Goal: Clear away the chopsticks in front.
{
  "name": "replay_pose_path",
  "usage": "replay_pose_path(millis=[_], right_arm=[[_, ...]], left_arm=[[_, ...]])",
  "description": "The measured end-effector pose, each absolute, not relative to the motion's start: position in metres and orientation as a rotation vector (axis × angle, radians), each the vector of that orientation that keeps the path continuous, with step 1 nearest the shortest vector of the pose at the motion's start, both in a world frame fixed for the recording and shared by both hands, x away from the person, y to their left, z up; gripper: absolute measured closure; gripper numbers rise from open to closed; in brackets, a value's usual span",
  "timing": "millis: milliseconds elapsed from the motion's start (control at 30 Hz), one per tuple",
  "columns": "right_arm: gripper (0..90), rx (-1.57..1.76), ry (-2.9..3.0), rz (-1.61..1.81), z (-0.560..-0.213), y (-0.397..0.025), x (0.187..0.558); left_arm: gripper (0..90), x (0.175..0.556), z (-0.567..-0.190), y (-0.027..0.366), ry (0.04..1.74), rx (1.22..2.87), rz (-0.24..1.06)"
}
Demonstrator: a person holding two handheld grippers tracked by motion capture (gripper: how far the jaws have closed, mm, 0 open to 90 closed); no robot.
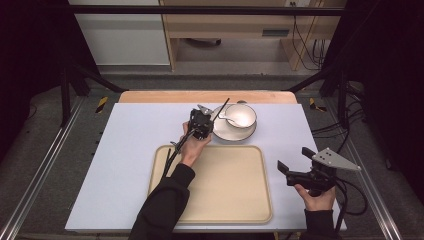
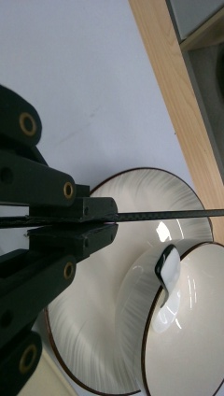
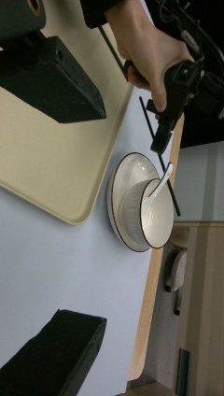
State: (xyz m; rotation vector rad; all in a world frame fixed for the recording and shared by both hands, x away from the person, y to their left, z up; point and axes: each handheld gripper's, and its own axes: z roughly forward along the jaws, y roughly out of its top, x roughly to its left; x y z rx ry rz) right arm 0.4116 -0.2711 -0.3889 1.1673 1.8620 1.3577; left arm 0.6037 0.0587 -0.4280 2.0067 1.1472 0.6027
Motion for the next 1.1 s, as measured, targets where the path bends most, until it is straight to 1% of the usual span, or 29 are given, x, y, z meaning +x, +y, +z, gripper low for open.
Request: replay_pose_path(millis=[200, 467, 633, 667, 700, 767, 800, 833, 867, 1100], right_arm=[[2.7, 1.171, 1.863, 1.352, -0.389, -0.270, 0.411], [2.7, 1.169, 1.860, 1.355, -0.388, -0.271, 0.410], [2.7, 1.169, 1.858, 1.354, -0.388, -0.270, 0.410], [2.8, 1.170, 1.859, 1.354, -0.388, -0.270, 0.410], [2.8, 1.170, 1.859, 1.354, -0.388, -0.270, 0.410], [2.7, 1.170, 1.860, 1.354, -0.388, -0.269, 0.410], [2.7, 1.170, 1.860, 1.354, -0.388, -0.269, 0.410], [2.7, 1.169, 1.862, 1.352, -0.389, -0.269, 0.409], [2.7, 1.168, 1.865, 1.349, -0.389, -0.269, 0.410], [2.8, 1.162, 1.873, 1.339, -0.390, -0.267, 0.410]], left_arm=[[85.5, 0.594, -0.421, 0.074, 1.171, 1.985, 0.609], [85.4, 0.564, -0.409, 0.095, 1.164, 1.926, 0.632], [85.4, 0.537, -0.400, 0.108, 1.165, 1.878, 0.664], [85.4, 0.525, -0.397, 0.114, 1.169, 1.857, 0.672], [85.4, 0.525, -0.397, 0.114, 1.169, 1.857, 0.672], [85.4, 0.509, -0.395, 0.123, 1.164, 1.817, 0.696], [85.4, 0.509, -0.395, 0.123, 1.164, 1.817, 0.696], [85.4, 0.498, -0.394, 0.129, 1.169, 1.782, 0.690], [85.4, 0.498, -0.394, 0.129, 1.169, 1.782, 0.690], [85.4, 0.458, -0.397, 0.148, 1.177, 1.719, 0.715]])
